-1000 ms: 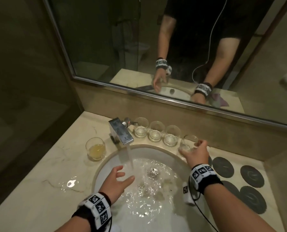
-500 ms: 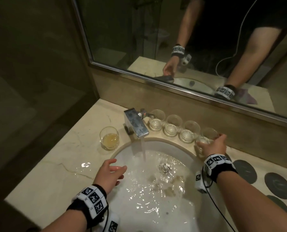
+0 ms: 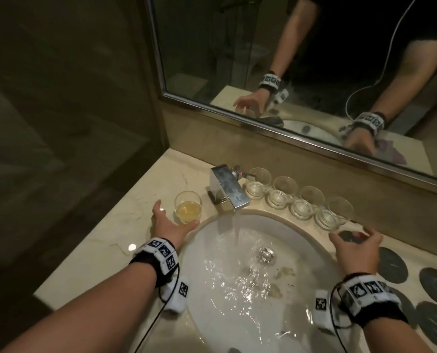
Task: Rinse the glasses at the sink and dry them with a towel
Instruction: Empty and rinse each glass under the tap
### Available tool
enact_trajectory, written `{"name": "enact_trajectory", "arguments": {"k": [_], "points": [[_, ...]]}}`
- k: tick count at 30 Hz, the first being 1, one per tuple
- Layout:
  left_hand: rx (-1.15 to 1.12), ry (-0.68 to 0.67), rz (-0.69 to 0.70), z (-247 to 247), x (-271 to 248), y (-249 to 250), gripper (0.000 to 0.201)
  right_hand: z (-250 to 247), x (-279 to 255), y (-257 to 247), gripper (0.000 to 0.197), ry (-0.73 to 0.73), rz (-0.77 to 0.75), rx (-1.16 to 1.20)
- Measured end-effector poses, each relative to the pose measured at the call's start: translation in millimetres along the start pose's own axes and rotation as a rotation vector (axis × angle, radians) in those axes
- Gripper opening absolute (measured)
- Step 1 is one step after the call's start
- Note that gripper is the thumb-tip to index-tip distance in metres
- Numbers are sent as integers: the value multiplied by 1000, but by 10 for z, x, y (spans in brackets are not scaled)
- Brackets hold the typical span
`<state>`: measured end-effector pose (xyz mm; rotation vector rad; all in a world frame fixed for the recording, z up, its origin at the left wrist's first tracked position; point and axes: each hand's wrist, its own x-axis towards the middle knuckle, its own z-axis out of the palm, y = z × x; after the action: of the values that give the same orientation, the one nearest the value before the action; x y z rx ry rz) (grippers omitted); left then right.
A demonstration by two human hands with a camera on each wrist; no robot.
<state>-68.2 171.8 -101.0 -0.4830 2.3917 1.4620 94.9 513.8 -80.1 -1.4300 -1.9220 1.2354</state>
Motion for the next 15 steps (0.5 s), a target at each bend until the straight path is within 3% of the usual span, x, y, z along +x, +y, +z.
{"name": "enact_trajectory", "arguments": {"k": [5, 10, 15], "points": [[37, -105, 139, 128, 206, 23, 112, -157, -531, 56, 58, -76, -53, -27], [50, -92, 188, 132, 289, 43, 90, -117, -930, 123, 43, -114, -81, -72], [43, -195, 268, 151, 102, 81, 92, 120, -1239, 73, 30, -227, -96, -78]]}}
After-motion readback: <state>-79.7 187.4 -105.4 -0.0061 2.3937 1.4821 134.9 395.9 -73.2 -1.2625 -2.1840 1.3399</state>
